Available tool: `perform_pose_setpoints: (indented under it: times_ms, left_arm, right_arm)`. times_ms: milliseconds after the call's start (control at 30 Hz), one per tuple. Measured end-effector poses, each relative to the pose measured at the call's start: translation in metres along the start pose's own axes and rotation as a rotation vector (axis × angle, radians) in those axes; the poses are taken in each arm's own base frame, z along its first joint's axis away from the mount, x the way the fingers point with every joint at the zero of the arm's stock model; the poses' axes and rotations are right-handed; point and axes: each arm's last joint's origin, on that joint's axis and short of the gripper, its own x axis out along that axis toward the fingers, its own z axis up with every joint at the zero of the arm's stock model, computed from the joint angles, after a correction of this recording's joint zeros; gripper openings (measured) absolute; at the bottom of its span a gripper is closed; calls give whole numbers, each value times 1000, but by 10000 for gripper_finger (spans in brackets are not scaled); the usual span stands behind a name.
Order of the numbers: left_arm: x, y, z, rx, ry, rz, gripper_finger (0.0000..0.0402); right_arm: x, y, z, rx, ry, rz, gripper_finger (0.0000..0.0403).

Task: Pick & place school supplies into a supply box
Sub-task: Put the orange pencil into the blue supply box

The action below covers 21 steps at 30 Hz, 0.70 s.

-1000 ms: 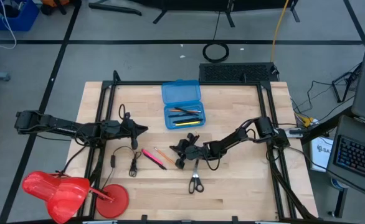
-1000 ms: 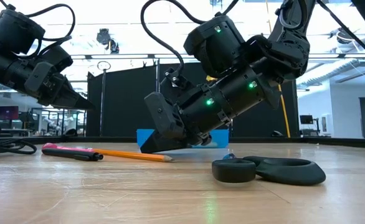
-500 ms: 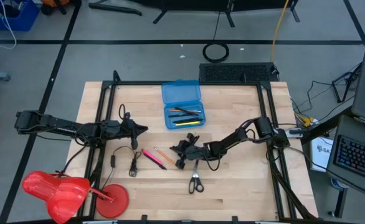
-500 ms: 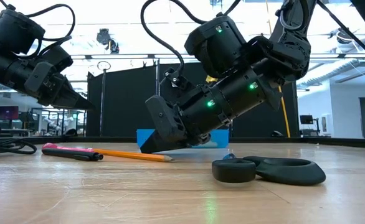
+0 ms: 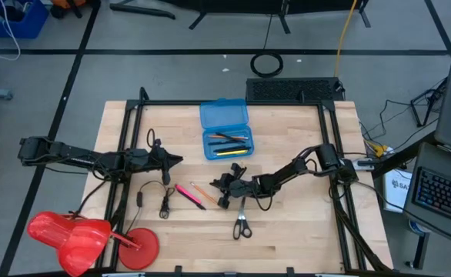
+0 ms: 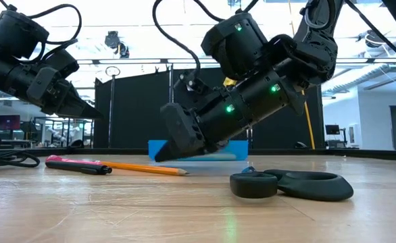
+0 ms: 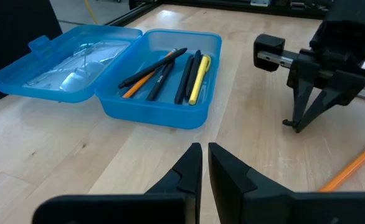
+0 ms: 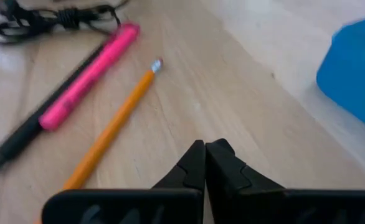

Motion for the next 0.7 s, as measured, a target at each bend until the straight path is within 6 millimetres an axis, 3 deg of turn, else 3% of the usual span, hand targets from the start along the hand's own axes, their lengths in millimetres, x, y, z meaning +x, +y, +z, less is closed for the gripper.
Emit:
perform_pose_setpoints:
  times_ms: [700]
  left_arm:
    - [0, 0, 0, 2, 1, 0, 31]
  right_arm:
    - [-6, 2, 16, -33, -64, 18, 0]
